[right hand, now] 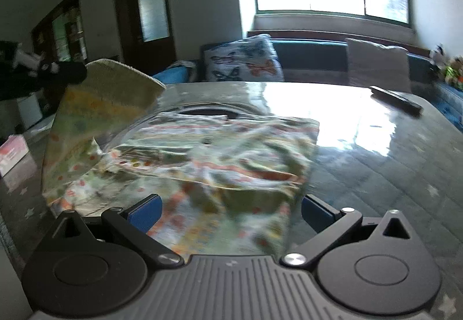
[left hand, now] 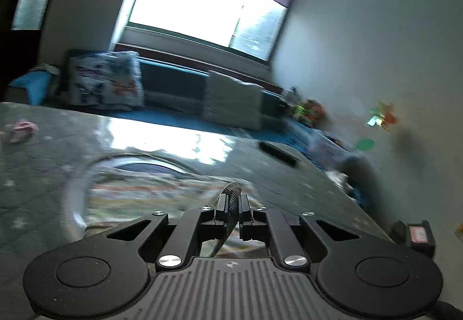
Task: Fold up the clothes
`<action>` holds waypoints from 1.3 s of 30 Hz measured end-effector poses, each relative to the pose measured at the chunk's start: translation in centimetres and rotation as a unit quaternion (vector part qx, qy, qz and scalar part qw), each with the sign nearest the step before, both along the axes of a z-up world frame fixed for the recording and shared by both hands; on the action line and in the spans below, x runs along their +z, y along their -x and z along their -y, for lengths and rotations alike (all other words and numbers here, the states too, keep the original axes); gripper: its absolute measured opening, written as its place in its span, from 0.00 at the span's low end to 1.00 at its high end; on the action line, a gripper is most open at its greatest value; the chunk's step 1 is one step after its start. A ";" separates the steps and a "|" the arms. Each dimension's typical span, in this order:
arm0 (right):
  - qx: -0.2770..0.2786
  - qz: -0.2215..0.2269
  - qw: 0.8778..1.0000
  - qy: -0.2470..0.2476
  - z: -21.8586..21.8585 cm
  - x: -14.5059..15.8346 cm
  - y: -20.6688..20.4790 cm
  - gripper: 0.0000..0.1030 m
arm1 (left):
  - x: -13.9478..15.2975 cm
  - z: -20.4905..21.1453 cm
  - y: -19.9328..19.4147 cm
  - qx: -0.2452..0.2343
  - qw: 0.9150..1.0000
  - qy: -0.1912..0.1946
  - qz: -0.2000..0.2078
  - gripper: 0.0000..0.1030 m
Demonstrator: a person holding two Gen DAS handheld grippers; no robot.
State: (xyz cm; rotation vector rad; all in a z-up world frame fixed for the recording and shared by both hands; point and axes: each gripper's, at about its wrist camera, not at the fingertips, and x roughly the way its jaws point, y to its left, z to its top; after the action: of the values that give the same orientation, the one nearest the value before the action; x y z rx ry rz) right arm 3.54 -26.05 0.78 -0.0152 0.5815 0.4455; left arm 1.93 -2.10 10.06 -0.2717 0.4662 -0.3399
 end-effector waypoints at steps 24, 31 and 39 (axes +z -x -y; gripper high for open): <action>-0.022 -0.017 0.998 -0.049 1.7 0.9 0.3 0.89 | -4.9 -0.6 -0.1 0.002 0.991 -0.126 -0.055 0.38; 0.033 -0.055 0.997 -0.042 -2.0 -0.7 -0.7 0.58 | -7.1 -4.8 0.3 0.075 0.981 -0.157 -0.084 0.38; 0.037 -0.076 0.996 -0.035 -3.1 -1.7 -1.3 0.32 | -8.8 -6.6 0.9 0.086 0.978 -0.158 -0.106 0.38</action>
State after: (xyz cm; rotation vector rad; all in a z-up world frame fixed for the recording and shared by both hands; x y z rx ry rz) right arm 4.83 -22.93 -0.94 0.0648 0.7159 0.5419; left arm 1.04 4.52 1.25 -0.0372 0.6943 -0.0640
